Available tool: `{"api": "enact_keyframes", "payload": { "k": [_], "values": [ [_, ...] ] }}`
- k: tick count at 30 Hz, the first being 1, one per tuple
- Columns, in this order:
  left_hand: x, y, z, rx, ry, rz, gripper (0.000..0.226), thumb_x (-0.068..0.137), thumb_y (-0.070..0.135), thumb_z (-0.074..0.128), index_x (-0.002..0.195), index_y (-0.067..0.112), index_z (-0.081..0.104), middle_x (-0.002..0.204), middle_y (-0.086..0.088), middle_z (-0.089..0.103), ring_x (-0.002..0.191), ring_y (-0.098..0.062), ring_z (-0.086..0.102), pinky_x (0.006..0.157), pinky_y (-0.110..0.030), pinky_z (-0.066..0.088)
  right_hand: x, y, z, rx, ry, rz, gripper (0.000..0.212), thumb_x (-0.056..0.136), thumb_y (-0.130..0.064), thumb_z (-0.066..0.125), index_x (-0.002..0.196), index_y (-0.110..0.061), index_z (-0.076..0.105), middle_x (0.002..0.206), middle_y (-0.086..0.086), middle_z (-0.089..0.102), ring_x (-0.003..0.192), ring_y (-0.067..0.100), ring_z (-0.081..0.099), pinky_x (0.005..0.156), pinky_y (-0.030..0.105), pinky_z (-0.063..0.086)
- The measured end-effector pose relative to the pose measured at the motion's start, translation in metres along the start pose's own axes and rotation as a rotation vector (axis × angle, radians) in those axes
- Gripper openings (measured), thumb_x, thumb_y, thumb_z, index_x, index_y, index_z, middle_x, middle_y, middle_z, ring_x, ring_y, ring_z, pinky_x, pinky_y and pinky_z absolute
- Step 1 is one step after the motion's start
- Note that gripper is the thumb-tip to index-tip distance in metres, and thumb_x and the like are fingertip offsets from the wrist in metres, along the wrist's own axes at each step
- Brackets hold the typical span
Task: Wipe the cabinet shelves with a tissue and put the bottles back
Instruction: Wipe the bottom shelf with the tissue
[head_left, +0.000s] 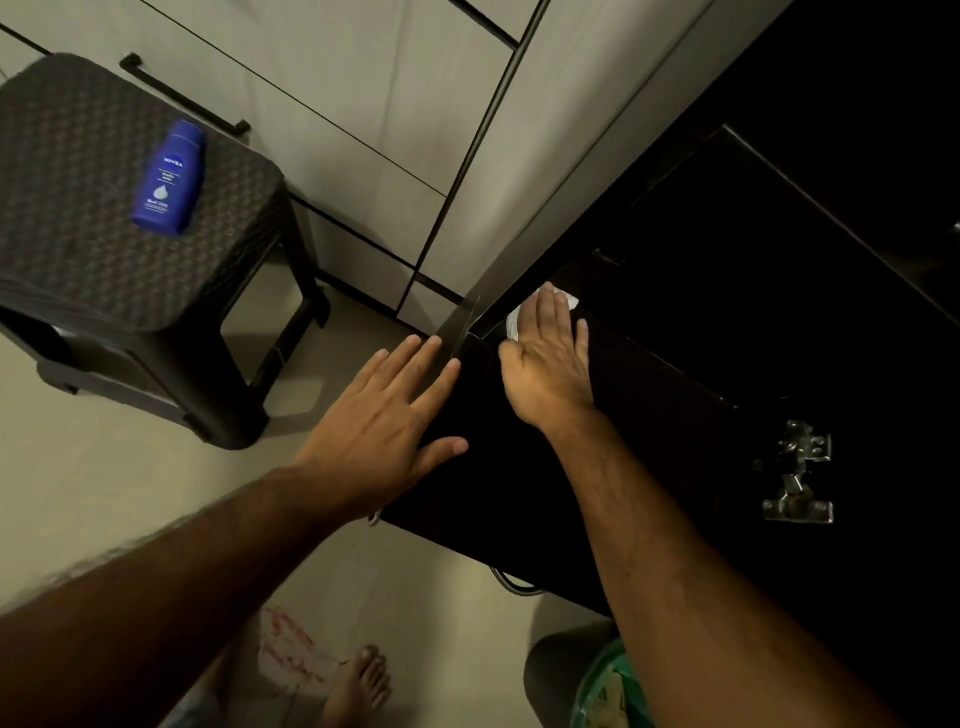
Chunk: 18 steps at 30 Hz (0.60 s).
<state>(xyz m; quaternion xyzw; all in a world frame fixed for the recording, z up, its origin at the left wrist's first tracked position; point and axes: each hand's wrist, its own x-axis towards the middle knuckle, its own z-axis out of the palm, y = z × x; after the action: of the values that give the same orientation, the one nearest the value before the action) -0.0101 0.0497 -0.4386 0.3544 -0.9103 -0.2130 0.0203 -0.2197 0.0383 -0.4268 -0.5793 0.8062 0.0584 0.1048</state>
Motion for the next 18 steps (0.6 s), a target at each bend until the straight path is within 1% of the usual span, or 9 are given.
{"api": "enact_keyframes", "payload": {
  "k": [4,6,8,11,14,16,18],
  "values": [
    [-0.003,0.002,0.002,-0.019,0.003,-0.013,0.083,0.079,0.075,-0.010,0.147,0.028,-0.016,0.162,-0.007,-0.011,0.149,-0.021,-0.012,0.118,-0.035,-0.009,0.011,-0.005,-0.004,0.114,-0.084,-0.083,0.070,0.092,-0.031,0.031,0.156,-0.015,0.007,0.164,0.001,-0.008,0.147,0.009,-0.019,0.120,0.041,-0.012],
    [-0.004,0.005,0.002,-0.014,0.003,-0.011,0.083,0.080,0.075,-0.009,0.147,0.028,-0.014,0.162,-0.007,-0.009,0.150,-0.022,-0.010,0.118,-0.036,-0.007,0.011,-0.004,-0.006,0.135,-0.091,-0.089,0.072,0.092,-0.029,0.032,0.157,-0.017,0.005,0.164,0.000,-0.009,0.146,0.008,-0.021,0.121,0.042,-0.011],
    [-0.003,0.006,0.001,-0.017,0.007,-0.011,0.082,0.082,0.075,-0.007,0.148,0.027,-0.011,0.163,-0.008,-0.006,0.150,-0.022,-0.008,0.119,-0.036,-0.006,0.002,-0.005,-0.006,0.073,-0.082,-0.119,0.070,0.093,-0.030,0.029,0.157,-0.016,0.004,0.164,0.002,-0.010,0.146,0.010,-0.022,0.121,0.045,-0.009],
    [-0.001,0.007,-0.003,-0.015,0.019,-0.017,0.081,0.083,0.074,-0.005,0.148,0.027,-0.009,0.163,-0.008,-0.005,0.149,-0.021,-0.008,0.117,-0.035,-0.008,-0.032,-0.007,0.000,-0.015,-0.020,-0.208,0.072,0.092,-0.032,0.027,0.156,-0.014,0.000,0.164,0.007,-0.008,0.148,0.014,-0.019,0.121,0.045,-0.006],
    [-0.001,0.005,-0.005,-0.017,0.031,-0.016,0.081,0.084,0.075,-0.005,0.149,0.027,-0.006,0.162,-0.008,-0.004,0.149,-0.020,-0.008,0.117,-0.035,-0.007,-0.061,0.001,0.006,-0.029,-0.052,-0.292,0.074,0.092,-0.031,0.030,0.155,-0.018,-0.008,0.164,0.001,-0.011,0.148,0.012,-0.019,0.121,0.045,-0.006],
    [-0.003,0.002,-0.005,-0.025,0.039,-0.018,0.081,0.085,0.076,-0.006,0.150,0.027,-0.005,0.162,-0.007,-0.003,0.149,-0.020,-0.007,0.118,-0.036,-0.006,-0.059,0.008,0.005,-0.070,-0.063,-0.291,0.074,0.094,-0.031,0.032,0.154,-0.021,-0.010,0.163,-0.002,-0.013,0.147,0.011,-0.019,0.121,0.046,-0.006],
    [-0.006,-0.001,-0.004,-0.026,0.050,-0.027,0.081,0.087,0.076,-0.006,0.151,0.026,-0.003,0.163,-0.008,0.000,0.149,-0.021,-0.005,0.118,-0.036,-0.004,-0.043,0.008,0.003,-0.063,-0.048,-0.226,0.073,0.094,-0.032,0.032,0.155,-0.021,-0.007,0.164,-0.001,-0.011,0.148,0.013,-0.016,0.121,0.048,-0.006]
  ]
}}
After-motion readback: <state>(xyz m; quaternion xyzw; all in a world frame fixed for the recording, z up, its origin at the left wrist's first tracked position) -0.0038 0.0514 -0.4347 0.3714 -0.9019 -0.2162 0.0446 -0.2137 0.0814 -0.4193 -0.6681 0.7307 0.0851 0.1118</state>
